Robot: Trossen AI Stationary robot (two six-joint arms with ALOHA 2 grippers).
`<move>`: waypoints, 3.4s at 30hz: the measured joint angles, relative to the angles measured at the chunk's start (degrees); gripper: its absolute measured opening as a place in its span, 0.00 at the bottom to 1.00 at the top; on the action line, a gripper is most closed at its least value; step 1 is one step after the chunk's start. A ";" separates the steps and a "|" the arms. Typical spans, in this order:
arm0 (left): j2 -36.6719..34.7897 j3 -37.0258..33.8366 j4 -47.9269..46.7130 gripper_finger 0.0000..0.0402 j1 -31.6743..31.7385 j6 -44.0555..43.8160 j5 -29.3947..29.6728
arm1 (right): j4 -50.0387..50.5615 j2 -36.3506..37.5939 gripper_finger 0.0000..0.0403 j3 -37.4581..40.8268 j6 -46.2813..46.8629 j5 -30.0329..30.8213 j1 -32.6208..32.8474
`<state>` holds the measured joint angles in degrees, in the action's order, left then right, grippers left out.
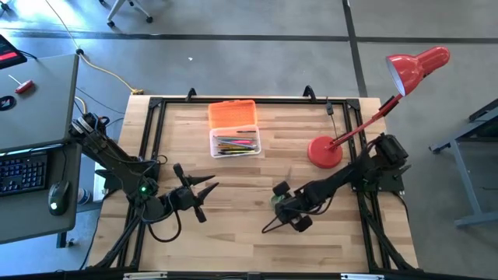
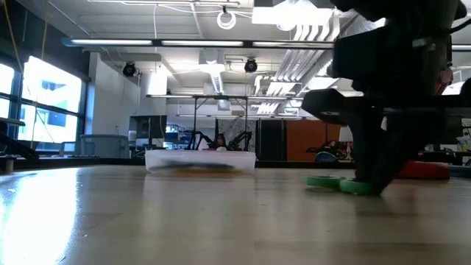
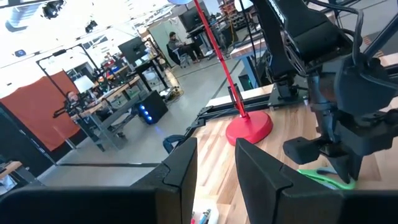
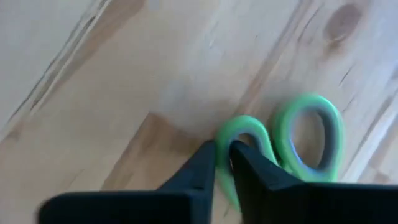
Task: Pick & place school supplies into a supply box
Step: Put the green scissors into the orange supply box, then move the orange supply box to the center of the table
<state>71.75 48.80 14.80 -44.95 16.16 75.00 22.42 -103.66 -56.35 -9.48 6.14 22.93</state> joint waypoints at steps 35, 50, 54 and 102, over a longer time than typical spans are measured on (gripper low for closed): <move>-1.03 0.00 3.04 0.35 -0.44 2.01 4.16 | -15.21 -19.54 0.02 -35.66 -2.61 6.40 -27.09; -0.99 0.00 2.13 0.35 -0.44 1.99 4.20 | -8.51 -21.77 0.14 -38.41 2.80 7.62 -28.23; -1.01 0.00 2.13 0.35 -0.46 1.99 4.20 | -8.02 -21.77 0.19 -38.41 2.75 7.56 -28.17; -0.98 0.00 1.71 0.35 -0.43 -3.29 5.06 | 27.15 -18.16 0.00 -38.37 9.71 -10.30 -17.06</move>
<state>70.76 48.80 16.51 -45.38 12.87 80.06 49.57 -121.82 -94.72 0.23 -4.17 5.87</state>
